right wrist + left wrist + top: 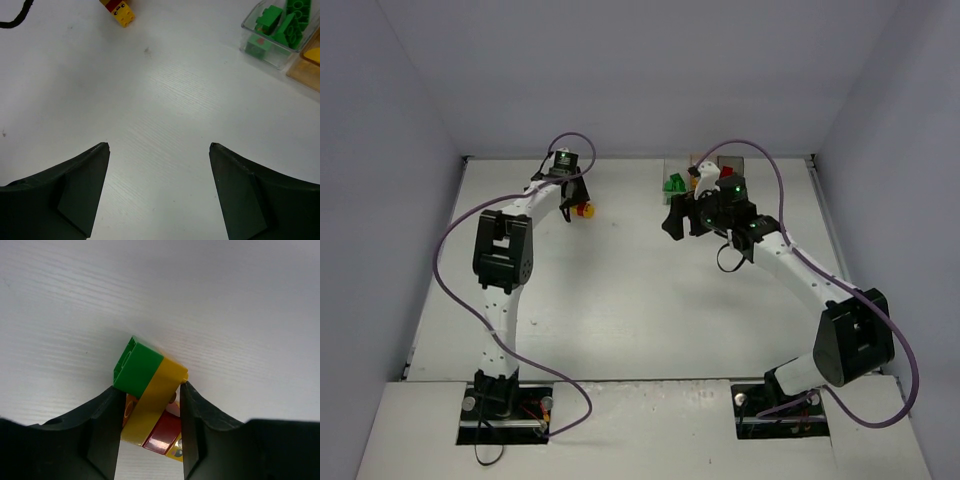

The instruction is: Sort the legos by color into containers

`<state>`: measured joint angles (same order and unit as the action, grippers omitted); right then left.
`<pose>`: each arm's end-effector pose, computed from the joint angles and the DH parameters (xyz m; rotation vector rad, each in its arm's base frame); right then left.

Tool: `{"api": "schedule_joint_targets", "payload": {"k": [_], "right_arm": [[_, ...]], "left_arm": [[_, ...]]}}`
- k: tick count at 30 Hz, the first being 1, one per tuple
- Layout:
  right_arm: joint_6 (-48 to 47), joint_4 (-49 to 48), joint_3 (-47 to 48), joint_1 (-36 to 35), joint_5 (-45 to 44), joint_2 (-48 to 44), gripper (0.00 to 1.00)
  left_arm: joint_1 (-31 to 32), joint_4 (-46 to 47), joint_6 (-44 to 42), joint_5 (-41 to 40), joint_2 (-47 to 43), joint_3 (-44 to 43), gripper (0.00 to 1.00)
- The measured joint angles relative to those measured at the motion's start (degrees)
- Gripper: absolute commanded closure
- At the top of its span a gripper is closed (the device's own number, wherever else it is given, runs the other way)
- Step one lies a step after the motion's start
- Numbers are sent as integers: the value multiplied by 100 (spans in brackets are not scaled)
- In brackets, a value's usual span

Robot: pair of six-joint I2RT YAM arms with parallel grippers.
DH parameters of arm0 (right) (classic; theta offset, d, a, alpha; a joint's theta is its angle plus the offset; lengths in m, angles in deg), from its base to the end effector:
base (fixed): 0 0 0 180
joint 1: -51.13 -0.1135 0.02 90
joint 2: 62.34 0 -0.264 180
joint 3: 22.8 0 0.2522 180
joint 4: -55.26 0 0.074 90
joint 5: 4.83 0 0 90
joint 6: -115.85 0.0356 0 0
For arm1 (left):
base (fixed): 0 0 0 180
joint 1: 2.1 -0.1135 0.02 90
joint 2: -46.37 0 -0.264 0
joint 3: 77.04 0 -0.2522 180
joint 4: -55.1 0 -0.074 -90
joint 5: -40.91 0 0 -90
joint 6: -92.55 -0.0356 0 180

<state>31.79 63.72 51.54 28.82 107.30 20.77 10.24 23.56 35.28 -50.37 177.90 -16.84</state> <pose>0.3092 0.1414 0.3055 -0.5383 1.8307 0.6978 0.5099 -0.1107 0.1847 -0.4280 2.3157 -0.3656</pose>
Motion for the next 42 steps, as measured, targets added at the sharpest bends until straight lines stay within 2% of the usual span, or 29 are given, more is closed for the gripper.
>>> {"api": "schedule_joint_targets", "payload": {"k": [5, 10, 14, 20, 35, 42], "right_arm": [[-129, 11, 31, -319, 131, 35, 23], [-363, 35, 542, -669, 330, 402, 24], [-603, 31, 988, -962, 476, 767, 24], [-868, 39, 1416, -1412, 529, 1187, 23], [-1331, 44, 2122, -2146, 155, 1541, 23], [-1423, 44, 2293, -2356, -48, 1779, 32]], "left_arm": [[0, 122, -48, 219, -699, 879, 87], [7, 103, -107, 728, -1888, 1716, 87], [39, 20, -111, 1106, -2841, 2041, 87], [153, -361, -103, 1497, -3751, 2179, 87], [317, -1281, -74, 1781, -4334, 2433, 87], [450, -1434, -37, 1781, -4527, 2433, 87]]}}
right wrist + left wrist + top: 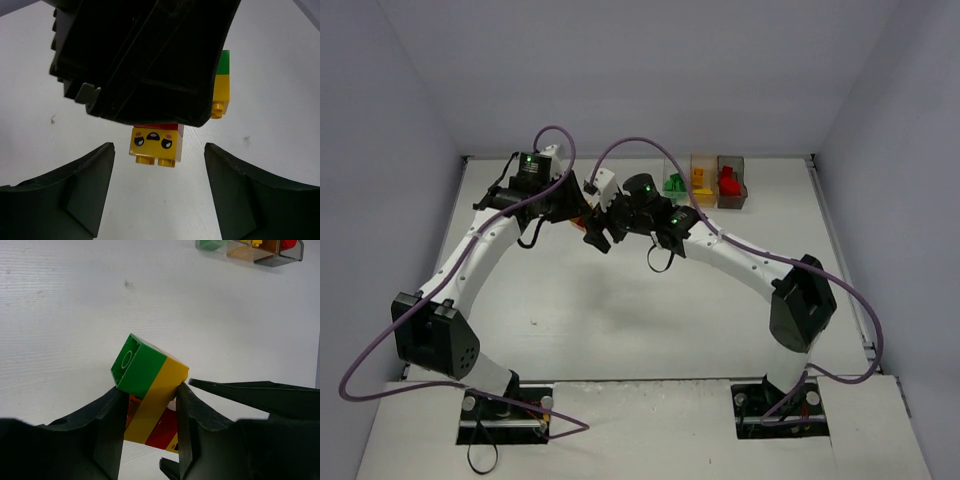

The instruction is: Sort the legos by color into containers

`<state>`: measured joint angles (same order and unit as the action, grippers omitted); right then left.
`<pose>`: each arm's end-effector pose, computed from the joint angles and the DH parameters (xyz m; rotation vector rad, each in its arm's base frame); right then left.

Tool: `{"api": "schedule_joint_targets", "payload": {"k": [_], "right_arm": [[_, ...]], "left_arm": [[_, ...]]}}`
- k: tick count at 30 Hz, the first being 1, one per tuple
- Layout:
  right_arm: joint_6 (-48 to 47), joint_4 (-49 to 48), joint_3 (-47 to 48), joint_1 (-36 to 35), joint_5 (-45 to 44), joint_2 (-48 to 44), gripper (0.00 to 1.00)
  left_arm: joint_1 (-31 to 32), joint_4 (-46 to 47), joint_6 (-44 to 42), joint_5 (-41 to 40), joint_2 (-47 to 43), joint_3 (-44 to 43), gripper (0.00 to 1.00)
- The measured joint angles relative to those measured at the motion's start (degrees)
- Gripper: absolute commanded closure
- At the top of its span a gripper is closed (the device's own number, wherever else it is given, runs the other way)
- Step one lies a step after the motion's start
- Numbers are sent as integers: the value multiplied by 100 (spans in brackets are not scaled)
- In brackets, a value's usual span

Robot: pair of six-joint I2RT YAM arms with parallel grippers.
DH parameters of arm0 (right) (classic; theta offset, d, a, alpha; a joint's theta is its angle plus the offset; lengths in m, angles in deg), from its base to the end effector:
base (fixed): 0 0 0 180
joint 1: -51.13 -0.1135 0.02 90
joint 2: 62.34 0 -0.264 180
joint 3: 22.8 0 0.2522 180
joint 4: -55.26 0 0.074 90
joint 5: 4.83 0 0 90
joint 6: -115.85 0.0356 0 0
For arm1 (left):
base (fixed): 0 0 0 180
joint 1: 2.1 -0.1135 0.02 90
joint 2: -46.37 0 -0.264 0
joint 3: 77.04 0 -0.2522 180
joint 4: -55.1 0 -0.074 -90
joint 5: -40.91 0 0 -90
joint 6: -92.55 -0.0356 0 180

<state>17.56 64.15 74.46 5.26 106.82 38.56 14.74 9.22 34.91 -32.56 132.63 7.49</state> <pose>0.2873 0.3150 0.3335 -1.0803 1.4978 0.8021 0.3210 -0.1077 0.3527 -0.1437 2.2920 -0.7813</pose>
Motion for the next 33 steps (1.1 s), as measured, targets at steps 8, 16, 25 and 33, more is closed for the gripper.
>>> {"api": "schedule_joint_targets", "payload": {"k": [8, 16, 25, 33], "right_arm": [[-101, 35, 44, -111, -214, 136, 66], [-151, -9, -48, -214, -415, 122, 99], [-140, -229, -610, -223, -483, -214, 100], [-122, -269, -857, -223, -531, -356, 100]], "left_arm": [[79, -111, 74, -22, -153, 2, 87], [85, -162, 105, -138, -216, 101, 87], [221, -188, 129, -83, -216, 201, 90], [273, -76, 157, 20, -216, 352, 91]]}}
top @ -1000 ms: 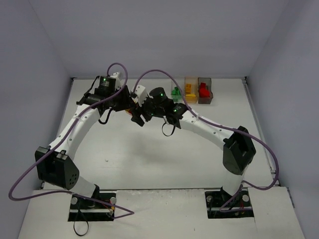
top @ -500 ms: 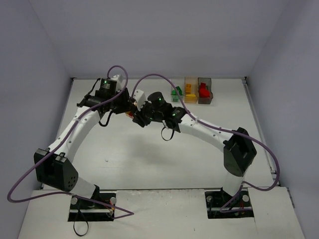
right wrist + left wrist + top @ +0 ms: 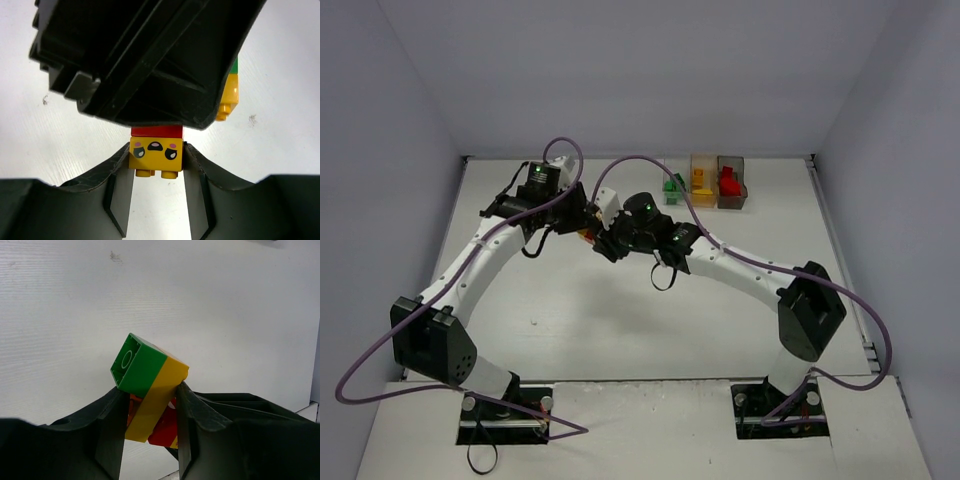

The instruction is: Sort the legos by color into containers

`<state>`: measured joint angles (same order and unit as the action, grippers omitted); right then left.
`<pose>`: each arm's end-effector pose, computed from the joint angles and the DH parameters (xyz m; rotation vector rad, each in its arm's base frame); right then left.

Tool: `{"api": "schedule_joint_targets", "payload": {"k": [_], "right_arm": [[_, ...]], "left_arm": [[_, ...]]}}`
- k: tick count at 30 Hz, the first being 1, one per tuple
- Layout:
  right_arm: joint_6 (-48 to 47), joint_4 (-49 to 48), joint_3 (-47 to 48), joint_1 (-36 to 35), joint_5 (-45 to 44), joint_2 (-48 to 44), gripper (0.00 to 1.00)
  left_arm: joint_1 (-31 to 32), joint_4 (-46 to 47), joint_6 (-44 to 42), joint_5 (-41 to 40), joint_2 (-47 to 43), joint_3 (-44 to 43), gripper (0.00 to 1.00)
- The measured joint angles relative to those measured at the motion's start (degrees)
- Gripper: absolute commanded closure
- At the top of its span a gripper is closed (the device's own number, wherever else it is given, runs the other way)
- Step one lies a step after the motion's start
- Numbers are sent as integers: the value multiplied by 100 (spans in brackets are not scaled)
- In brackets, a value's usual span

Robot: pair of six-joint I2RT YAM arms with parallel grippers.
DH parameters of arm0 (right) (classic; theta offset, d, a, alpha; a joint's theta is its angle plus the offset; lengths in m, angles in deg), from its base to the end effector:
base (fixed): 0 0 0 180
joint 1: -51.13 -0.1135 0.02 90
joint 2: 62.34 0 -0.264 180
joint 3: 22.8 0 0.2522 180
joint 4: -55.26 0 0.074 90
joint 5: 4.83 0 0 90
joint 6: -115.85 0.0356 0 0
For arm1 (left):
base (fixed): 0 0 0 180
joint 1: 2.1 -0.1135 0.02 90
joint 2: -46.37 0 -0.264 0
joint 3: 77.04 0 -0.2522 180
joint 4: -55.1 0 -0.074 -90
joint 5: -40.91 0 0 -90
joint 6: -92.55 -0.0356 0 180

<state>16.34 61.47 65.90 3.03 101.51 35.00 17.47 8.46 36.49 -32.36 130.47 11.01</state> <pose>0.2648 0.3101 0.3097 -1.0825 1.5398 0.7291 0.3046 -0.1192 0.3428 -0.1292 2.3441 -0.8127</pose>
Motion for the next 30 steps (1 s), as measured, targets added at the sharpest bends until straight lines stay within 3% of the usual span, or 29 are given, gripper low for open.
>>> {"api": "schedule_joint_targets", "payload": {"k": [9, 18, 22, 27, 30], "right_arm": [[28, 264, -302, 50, -122, -313, 100], [44, 278, -372, 107, -208, -442, 100], [50, 269, -420, 212, -223, -444, 100], [140, 278, -671, 374, -258, -448, 100], [223, 278, -850, 452, -269, -448, 100]], "left_arm": [[-142, 13, -98, -573, 0, 28, 91], [-140, 83, -101, -627, 13, 55, 90], [-133, 339, -96, -647, 87, 367, 77], [42, 667, -96, -767, 490, 1036, 74], [214, 828, -96, -809, 761, 1268, 58]]}}
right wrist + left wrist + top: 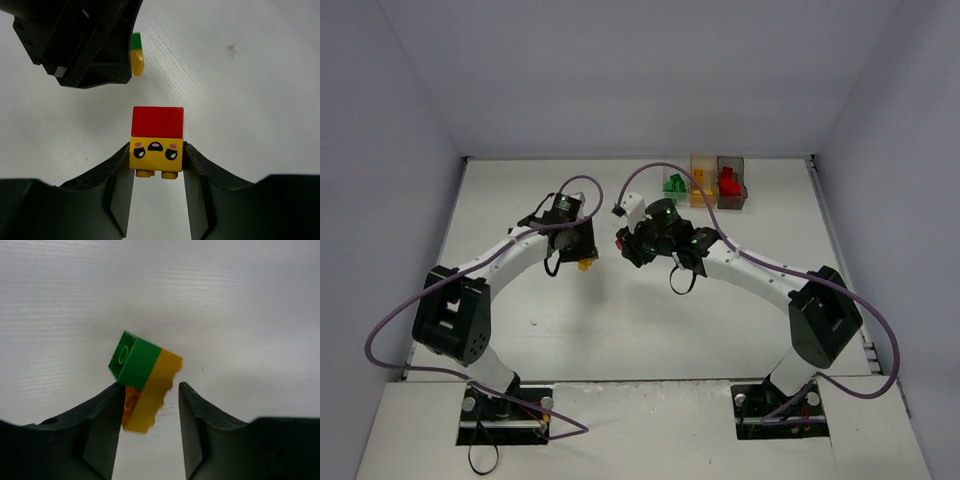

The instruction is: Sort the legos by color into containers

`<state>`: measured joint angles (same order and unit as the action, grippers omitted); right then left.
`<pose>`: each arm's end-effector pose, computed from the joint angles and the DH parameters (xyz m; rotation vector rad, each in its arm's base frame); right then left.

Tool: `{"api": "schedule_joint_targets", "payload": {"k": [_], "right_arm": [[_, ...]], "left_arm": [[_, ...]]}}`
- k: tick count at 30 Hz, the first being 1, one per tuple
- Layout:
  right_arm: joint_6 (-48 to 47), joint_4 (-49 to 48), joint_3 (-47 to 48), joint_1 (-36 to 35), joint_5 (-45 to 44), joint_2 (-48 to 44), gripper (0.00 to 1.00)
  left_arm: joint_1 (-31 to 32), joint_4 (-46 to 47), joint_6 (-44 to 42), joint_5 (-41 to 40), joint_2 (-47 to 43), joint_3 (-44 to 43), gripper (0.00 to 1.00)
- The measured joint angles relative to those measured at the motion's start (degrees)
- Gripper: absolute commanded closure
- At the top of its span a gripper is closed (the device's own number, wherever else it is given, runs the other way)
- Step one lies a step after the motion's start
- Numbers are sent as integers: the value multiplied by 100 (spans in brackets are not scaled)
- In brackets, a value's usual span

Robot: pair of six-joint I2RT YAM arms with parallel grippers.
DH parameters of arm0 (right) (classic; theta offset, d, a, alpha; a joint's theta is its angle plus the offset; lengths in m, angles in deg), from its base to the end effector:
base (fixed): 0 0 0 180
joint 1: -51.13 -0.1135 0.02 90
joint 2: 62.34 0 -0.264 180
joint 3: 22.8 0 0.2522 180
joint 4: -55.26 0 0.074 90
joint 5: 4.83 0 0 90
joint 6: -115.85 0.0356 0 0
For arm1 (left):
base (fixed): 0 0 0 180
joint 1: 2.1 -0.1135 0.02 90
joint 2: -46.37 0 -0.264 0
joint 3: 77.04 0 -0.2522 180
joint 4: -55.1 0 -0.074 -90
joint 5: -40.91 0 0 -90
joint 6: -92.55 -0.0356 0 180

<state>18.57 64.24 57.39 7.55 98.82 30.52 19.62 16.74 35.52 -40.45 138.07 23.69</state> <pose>0.2696 0.2682 0.2818 -0.9991 1.7253 0.6463 0.3168 -0.1320 0.2385 -0.1808 2.5329 -0.5856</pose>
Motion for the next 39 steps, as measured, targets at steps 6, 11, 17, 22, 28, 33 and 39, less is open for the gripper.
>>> {"api": "schedule_joint_targets", "payload": {"k": [6, 11, 17, 22, 28, 33, 39], "right_arm": [[138, 22, -254, 85, 0, -22, 100], [166, 31, -326, 122, 4, -173, 100], [160, 31, -328, 122, 101, -511, 100], [118, 26, -330, 122, 269, -918, 99], [79, 26, -376, 122, 433, -1355, 97], [33, 26, -378, 120, 551, -1641, 93], [-26, 26, -376, 116, 662, -1779, 92]], "left_arm": [[203, 365, 0, -98, 243, 103, 39], [203, 538, 28, -129, 400, 151, 34], [164, 348, -94, -24, -256, 131, 33], [-155, 348, -249, 680, -1338, -227, 28], [-876, 748, -157, 2264, -1961, -280, 28], [-866, 1189, 262, 3589, -1593, -243, 28], [-614, 1550, 717, 4378, -1191, -214, 31]]}}
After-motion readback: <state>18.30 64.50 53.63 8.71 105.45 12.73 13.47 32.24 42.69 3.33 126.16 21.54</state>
